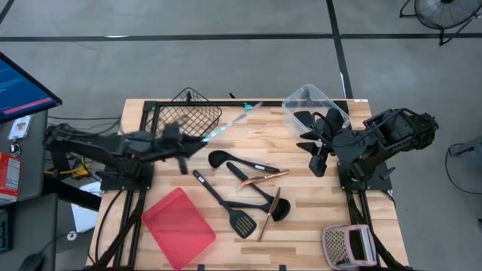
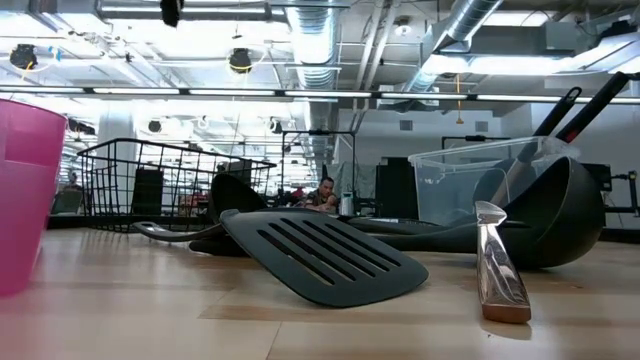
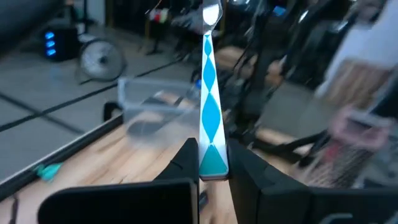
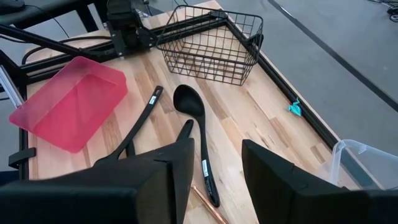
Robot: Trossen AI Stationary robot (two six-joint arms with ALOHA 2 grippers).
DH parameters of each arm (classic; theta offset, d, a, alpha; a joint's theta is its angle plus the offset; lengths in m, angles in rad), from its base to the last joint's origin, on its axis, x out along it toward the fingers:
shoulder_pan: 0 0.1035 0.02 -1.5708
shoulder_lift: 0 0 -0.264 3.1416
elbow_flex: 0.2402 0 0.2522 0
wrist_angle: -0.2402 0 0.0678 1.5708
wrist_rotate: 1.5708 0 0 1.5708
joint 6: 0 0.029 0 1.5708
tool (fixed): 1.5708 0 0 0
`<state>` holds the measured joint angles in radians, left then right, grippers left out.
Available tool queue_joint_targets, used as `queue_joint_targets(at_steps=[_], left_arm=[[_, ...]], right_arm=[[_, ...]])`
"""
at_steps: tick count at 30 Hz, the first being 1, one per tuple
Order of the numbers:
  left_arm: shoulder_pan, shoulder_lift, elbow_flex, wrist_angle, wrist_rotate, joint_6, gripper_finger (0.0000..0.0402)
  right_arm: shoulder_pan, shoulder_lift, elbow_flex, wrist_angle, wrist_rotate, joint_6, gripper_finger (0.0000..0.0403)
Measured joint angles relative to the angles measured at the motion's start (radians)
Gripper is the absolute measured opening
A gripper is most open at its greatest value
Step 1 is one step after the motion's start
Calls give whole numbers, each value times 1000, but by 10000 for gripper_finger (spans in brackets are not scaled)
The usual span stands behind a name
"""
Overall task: Pick & Place Kitchen Items
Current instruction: Put the green knife into the red bin
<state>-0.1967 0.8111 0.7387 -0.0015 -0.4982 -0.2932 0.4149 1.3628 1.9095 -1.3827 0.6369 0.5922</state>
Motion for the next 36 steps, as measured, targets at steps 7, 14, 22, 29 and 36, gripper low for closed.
queue_joint_targets(at_steps=[7, 14, 22, 29, 36], left_arm=[[0, -173, 0, 3, 148, -2, 27], [0, -264, 0, 70, 428, -4, 29], [0, -289, 1, 133, 613, -7, 27], [-2, -283, 1, -85, 801, -33, 32], [-69, -247, 1, -310, 816, -98, 31]], right_arm=[[0, 0, 0, 1, 0, 0, 132], [0, 0, 0, 4, 0, 0, 131], [0, 0, 0, 4, 0, 1, 131], [0, 0, 0, 4, 0, 2, 131], [-6, 0, 0, 8, 0, 8, 131]])
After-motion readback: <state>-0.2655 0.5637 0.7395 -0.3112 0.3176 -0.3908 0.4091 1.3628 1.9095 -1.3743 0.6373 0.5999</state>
